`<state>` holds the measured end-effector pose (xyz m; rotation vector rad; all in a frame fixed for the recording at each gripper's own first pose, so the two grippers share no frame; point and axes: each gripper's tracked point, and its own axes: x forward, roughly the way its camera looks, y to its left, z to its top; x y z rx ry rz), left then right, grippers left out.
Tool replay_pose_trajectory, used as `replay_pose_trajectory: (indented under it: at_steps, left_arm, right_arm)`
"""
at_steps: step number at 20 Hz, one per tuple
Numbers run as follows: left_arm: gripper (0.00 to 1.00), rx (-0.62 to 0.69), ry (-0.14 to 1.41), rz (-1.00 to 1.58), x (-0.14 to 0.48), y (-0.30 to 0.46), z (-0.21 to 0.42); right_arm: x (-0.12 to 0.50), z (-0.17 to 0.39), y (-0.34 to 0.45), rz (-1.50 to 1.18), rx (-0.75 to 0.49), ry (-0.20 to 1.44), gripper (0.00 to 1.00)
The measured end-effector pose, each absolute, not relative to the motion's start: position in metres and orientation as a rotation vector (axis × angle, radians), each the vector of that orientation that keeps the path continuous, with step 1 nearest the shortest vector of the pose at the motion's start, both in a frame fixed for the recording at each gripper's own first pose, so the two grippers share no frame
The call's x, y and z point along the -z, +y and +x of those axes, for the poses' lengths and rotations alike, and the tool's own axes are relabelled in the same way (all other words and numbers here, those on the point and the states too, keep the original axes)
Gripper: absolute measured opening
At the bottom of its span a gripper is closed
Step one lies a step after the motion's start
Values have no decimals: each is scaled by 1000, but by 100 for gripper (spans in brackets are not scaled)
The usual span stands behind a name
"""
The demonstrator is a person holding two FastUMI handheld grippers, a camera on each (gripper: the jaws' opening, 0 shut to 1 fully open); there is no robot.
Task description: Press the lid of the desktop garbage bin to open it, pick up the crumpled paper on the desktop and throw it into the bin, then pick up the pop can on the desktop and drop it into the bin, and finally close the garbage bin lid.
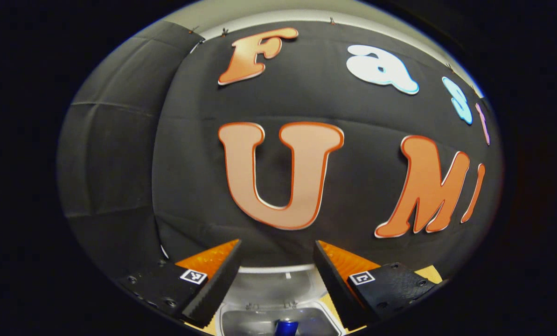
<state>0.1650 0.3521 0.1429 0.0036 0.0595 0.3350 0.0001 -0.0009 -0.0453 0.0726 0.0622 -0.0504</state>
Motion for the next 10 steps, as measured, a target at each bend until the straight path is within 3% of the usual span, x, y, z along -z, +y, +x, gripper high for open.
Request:
replay_pose_trajectory:
  at_steps: [10]
  left_arm:
    - [94, -303, 207, 7, -123, 328, 132]
  right_arm:
    - [47, 3, 13, 62, -5, 68, 94]
